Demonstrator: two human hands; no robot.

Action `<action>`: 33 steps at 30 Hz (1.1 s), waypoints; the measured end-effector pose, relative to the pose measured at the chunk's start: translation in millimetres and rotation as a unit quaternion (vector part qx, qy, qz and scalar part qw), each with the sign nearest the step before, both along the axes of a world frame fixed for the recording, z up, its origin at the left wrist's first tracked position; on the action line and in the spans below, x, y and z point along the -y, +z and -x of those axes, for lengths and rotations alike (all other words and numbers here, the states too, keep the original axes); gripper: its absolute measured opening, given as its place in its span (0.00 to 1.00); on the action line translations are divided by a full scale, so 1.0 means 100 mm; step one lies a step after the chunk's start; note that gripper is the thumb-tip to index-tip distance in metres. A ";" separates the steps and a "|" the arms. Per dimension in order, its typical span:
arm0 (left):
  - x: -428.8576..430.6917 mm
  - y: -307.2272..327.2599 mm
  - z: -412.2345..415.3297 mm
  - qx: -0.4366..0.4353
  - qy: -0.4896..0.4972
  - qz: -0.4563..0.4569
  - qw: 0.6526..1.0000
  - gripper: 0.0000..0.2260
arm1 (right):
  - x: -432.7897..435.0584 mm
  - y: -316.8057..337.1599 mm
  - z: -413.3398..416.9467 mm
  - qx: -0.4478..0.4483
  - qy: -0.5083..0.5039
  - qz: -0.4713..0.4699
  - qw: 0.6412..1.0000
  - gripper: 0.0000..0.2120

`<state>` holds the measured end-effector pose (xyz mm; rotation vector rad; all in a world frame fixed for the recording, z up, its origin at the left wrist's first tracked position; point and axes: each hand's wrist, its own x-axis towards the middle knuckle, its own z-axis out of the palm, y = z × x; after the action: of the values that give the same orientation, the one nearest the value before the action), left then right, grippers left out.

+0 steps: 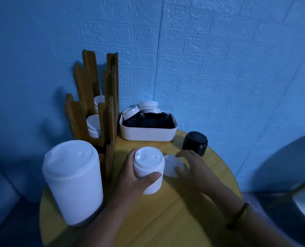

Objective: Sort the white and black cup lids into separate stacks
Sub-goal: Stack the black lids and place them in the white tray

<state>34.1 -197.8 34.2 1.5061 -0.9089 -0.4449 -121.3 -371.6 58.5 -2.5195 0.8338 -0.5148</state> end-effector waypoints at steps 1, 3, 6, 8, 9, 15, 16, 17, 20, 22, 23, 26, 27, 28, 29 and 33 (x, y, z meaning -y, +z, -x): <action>0.00 0.00 0.00 0.001 0.002 -0.002 1.000 0.40 | -0.01 0.00 -0.07 -0.046 -0.009 -0.026 0.999 0.27; -0.01 0.00 0.00 0.002 0.004 -0.008 1.000 0.42 | -0.04 -0.01 -0.19 -0.104 -0.008 -0.042 0.994 0.38; -0.01 -0.02 -0.01 0.002 0.003 -0.009 1.000 0.43 | -0.06 0.01 -0.20 -0.109 -0.026 -0.011 0.994 0.39; 0.00 -0.02 -0.01 0.004 0.002 -0.009 1.000 0.43 | -0.04 0.03 -0.15 -0.125 -0.032 -0.020 0.991 0.41; 0.00 -0.03 -0.02 0.002 0.001 -0.009 1.000 0.43 | -0.02 0.03 -0.12 -0.139 -0.025 -0.033 0.989 0.42; 0.00 -0.05 -0.05 0.000 -0.011 -0.004 1.000 0.41 | -0.04 0.02 -0.05 -0.215 -0.022 -0.008 0.976 0.42; 0.00 -0.05 -0.04 0.001 -0.013 -0.003 1.000 0.41 | -0.07 0.04 -0.04 -0.227 -0.041 0.008 0.973 0.47; 0.00 -0.05 -0.04 0.000 -0.014 -0.001 1.000 0.42 | -0.09 0.04 -0.02 -0.234 -0.053 0.019 0.971 0.51; 0.01 -0.05 -0.04 -0.004 -0.014 0.001 1.000 0.42 | -0.08 0.10 0.05 -0.236 -0.058 0.073 0.967 0.46; 0.01 -0.06 -0.03 -0.002 -0.013 -0.002 1.000 0.43 | -0.03 0.14 0.03 -0.232 -0.010 0.102 0.967 0.42; 0.01 -0.06 -0.04 0.000 -0.012 -0.003 1.000 0.43 | 0.02 0.14 -0.01 -0.230 0.022 0.090 0.969 0.41; 0.01 -0.07 -0.04 -0.001 -0.011 -0.003 1.000 0.43 | 0.13 0.10 -0.12 -0.231 0.064 0.038 0.970 0.33; 0.00 -0.07 -0.04 0.000 -0.010 -0.004 1.000 0.42 | 0.15 0.07 -0.14 -0.227 0.063 0.035 0.971 0.31; 0.00 -0.07 -0.04 0.001 -0.010 -0.005 1.000 0.42 | 0.16 0.04 -0.13 -0.218 0.058 0.043 0.973 0.28; 0.00 -0.07 -0.04 0.001 -0.009 -0.005 1.000 0.42 | 0.15 0.02 -0.12 -0.208 0.052 0.060 0.975 0.26; 0.03 -0.06 -0.06 0.000 -0.007 -0.006 1.000 0.39 | 0.06 0.00 -0.08 -0.181 0.020 0.091 0.979 0.24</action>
<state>40.2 -200.3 27.9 1.5116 -0.9191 -0.4611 -112.9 -377.8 58.5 -2.8432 0.8946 -0.1210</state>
